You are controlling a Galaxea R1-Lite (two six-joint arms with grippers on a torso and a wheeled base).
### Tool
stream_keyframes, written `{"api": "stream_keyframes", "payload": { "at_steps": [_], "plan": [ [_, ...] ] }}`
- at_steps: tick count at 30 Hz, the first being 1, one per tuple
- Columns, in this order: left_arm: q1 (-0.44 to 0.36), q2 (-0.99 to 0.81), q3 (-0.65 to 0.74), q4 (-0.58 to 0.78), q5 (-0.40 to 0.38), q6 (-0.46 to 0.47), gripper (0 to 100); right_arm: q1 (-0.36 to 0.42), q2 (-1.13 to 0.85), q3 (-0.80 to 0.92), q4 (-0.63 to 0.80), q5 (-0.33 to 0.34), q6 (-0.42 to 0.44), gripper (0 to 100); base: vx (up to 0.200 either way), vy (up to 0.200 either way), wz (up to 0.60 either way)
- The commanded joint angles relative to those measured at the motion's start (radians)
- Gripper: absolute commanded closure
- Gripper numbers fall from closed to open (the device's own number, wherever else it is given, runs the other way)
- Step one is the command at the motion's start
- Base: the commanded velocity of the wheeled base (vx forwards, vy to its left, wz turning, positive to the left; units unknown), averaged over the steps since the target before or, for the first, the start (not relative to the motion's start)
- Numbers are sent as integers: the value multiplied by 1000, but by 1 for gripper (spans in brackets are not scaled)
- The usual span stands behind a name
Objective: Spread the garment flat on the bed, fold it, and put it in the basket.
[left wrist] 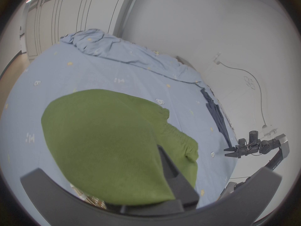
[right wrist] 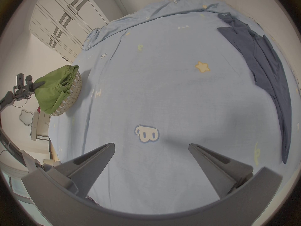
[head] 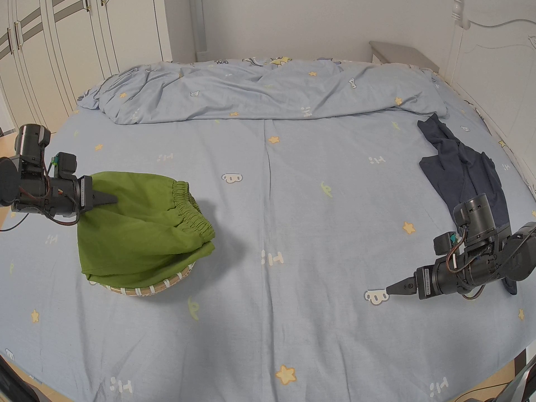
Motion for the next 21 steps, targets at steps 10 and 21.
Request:
{"api": "stream_keyframes", "payload": {
  "at_steps": [10, 21],
  "plan": [
    [11, 296, -60, 15, 180, -1, 100, 23, -31, 8, 0, -1, 3, 0, 0, 0, 0],
    [3, 285, -83, 13, 238, -33, 0, 22, -31, 7, 0, -1, 3, 0, 0, 0, 0]
  ]
}}
